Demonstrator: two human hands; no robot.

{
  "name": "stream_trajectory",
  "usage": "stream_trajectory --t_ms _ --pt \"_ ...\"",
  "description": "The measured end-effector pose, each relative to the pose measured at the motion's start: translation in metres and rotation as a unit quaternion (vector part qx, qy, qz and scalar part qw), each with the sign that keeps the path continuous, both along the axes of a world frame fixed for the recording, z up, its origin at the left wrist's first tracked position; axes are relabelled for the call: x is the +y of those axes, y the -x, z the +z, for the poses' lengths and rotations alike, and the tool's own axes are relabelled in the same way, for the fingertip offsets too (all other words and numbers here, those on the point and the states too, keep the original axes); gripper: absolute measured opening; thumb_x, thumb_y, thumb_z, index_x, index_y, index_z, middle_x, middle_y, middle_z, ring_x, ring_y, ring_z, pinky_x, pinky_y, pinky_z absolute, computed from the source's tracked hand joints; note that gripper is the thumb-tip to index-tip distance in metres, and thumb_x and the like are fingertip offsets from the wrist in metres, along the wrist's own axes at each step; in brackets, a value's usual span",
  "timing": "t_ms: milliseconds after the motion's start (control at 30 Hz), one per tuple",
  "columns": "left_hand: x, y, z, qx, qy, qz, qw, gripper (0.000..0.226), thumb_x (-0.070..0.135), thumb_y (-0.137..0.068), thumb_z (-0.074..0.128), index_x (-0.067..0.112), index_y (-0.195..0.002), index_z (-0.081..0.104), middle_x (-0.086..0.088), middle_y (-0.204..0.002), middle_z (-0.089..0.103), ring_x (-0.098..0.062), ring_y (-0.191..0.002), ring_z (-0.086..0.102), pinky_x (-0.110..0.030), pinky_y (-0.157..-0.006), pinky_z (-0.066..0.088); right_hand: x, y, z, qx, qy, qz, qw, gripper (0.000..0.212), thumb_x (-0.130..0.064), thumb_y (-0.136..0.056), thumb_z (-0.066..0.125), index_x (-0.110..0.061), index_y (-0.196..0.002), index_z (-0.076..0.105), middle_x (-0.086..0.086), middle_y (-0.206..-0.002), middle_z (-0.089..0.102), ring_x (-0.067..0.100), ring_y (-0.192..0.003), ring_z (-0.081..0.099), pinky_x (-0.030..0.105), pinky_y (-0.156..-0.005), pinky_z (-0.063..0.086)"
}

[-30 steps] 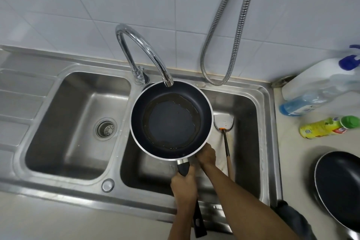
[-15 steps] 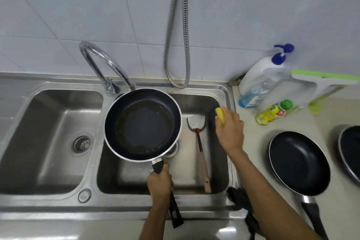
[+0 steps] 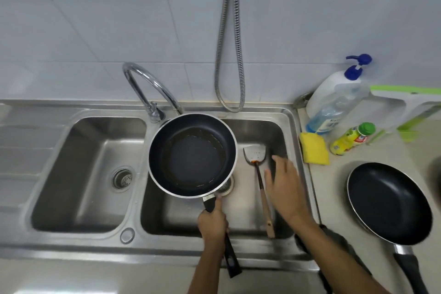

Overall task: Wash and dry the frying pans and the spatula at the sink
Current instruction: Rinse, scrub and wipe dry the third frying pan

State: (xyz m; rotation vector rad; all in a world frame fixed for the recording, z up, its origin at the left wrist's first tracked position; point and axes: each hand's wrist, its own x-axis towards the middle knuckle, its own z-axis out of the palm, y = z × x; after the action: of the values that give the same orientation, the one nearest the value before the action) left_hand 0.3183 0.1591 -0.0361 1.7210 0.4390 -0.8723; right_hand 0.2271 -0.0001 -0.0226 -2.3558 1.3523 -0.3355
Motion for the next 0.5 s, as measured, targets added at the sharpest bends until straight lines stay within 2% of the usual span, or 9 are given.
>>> stream_trajectory --t_ms 67,100,167,233,300,400,433,500 --pt "0.002 -0.001 0.004 -0.016 -0.001 -0.003 1.0 0.049 0.044 -0.096 0.064 0.007 -0.069 0.05 -0.009 -0.051 0.042 -0.013 -0.034 0.039 -0.021 -0.034 0.035 0.066 -0.008 -0.005 -0.029 -0.193 0.022 0.981 0.019 -0.042 -0.102 0.048 -0.032 -0.118 0.048 -0.006 -0.103 0.063 0.018 -0.095 0.065 0.047 -0.084 0.056" --pt "0.004 -0.003 0.003 -0.025 0.0 -0.008 1.0 0.05 0.046 -0.098 0.061 0.006 -0.068 0.052 -0.009 -0.053 0.046 -0.011 -0.036 0.043 -0.02 -0.035 0.037 0.094 -0.01 -0.013 -0.03 -0.268 0.022 0.963 0.015 -0.046 -0.102 0.045 -0.034 -0.11 0.046 -0.008 -0.096 0.063 0.016 -0.09 0.066 0.048 -0.083 0.057" --pt "0.006 -0.007 0.0 -0.045 -0.004 -0.022 0.999 0.054 0.048 -0.1 0.056 0.007 -0.064 0.055 -0.007 -0.056 0.055 -0.01 -0.045 0.052 -0.017 -0.044 0.042 0.128 -0.012 -0.029 -0.026 -0.36 0.021 0.932 0.022 -0.053 -0.103 0.038 -0.032 -0.104 0.046 -0.004 -0.095 0.068 0.019 -0.089 0.069 0.047 -0.084 0.057" --pt "0.009 -0.011 -0.001 -0.041 0.003 -0.041 0.998 0.056 0.05 -0.101 0.052 0.009 -0.062 0.057 -0.003 -0.058 0.063 -0.014 -0.056 0.061 -0.02 -0.054 0.047 0.14 -0.018 -0.031 -0.03 -0.405 0.016 0.914 0.032 -0.056 -0.104 0.031 -0.03 -0.11 0.049 0.001 -0.101 0.071 0.018 -0.09 0.07 0.037 -0.079 0.058" --pt "0.01 -0.014 -0.001 -0.021 0.014 -0.052 0.998 0.057 0.049 -0.102 0.049 0.009 -0.064 0.063 0.002 -0.058 0.07 -0.016 -0.063 0.066 -0.02 -0.059 0.05 0.143 -0.026 -0.032 -0.04 -0.434 0.0 0.9 0.037 -0.058 -0.104 0.029 -0.031 -0.117 0.051 0.001 -0.105 0.072 0.015 -0.088 0.071 0.027 -0.072 0.056" --pt "0.011 -0.022 0.001 0.03 0.032 -0.08 0.996 0.054 0.05 -0.105 0.039 0.012 -0.082 0.069 0.004 -0.066 0.076 -0.016 -0.077 0.071 -0.02 -0.069 0.053 0.145 -0.036 -0.045 -0.058 -0.437 0.004 0.898 0.058 -0.076 -0.095 0.022 -0.037 -0.111 0.061 -0.002 -0.093 0.075 0.013 -0.082 0.073 0.035 -0.077 0.06" --pt "0.012 -0.026 0.001 0.045 0.035 -0.101 0.993 0.055 0.052 -0.106 0.037 0.012 -0.087 0.07 0.003 -0.071 0.078 -0.018 -0.082 0.072 -0.022 -0.072 0.053 0.146 -0.038 -0.051 -0.056 -0.43 0.011 0.901 0.058 -0.075 -0.095 0.023 -0.036 -0.107 0.063 -0.002 -0.089 0.075 0.013 -0.082 0.073 0.039 -0.08 0.06" --pt "0.019 -0.038 -0.001 0.066 0.003 -0.171 0.983 0.058 0.056 -0.104 0.038 0.011 -0.087 0.07 0.001 -0.075 0.077 -0.019 -0.082 0.071 -0.023 -0.073 0.056 0.147 -0.045 -0.047 -0.06 -0.413 0.017 0.909 0.045 -0.06 -0.103 0.029 -0.03 -0.105 0.063 -0.002 -0.084 0.073 0.018 -0.08 0.072 0.042 -0.079 0.059"
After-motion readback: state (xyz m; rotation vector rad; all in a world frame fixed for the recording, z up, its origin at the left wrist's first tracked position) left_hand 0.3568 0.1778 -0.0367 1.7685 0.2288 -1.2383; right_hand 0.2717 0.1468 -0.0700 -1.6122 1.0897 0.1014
